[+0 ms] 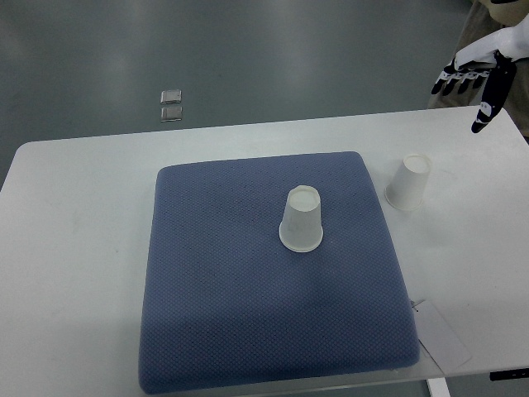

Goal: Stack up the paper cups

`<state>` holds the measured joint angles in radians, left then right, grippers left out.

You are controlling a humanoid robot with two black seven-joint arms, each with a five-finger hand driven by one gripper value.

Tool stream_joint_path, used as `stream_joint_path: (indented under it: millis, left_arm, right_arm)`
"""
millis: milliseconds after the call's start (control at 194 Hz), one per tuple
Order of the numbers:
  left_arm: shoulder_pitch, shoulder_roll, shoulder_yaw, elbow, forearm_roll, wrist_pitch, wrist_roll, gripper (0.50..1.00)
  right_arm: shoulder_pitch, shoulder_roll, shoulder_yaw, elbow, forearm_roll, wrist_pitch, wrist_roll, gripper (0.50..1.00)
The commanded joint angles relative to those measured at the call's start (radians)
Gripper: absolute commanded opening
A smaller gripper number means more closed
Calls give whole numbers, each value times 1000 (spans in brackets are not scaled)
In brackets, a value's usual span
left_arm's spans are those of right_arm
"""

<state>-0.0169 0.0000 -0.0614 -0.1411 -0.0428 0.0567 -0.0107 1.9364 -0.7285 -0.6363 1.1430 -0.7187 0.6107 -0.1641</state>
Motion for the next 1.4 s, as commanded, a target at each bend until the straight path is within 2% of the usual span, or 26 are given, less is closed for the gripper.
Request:
stream_joint_path:
  millis: [0,196,439,758,1078,1393]
  left_arm:
    - [0,0,0,0,0,0,0,1000]
    - [0,0,0,0,0,0,0,1000]
    - [0,0,0,0,0,0,0,1000]
    - [0,0,0,0,0,0,0,1000]
    - [0,0,0,0,0,0,0,1000]
    - [0,0,0,0,0,0,0,1000]
  right_arm:
    - [70,29,-39,0,1,0,-14,926]
    - [124,77,-69,0,1,0,-15,926]
    - [111,120,-66,-5,1,0,-12,926]
    - [-20,141,-65,-42,-24,-2,-12,924]
    - [-185,198,-62,-117,-22,-184,-14,923]
    - [-297,216,-54,-160,-21,-266,-14,921]
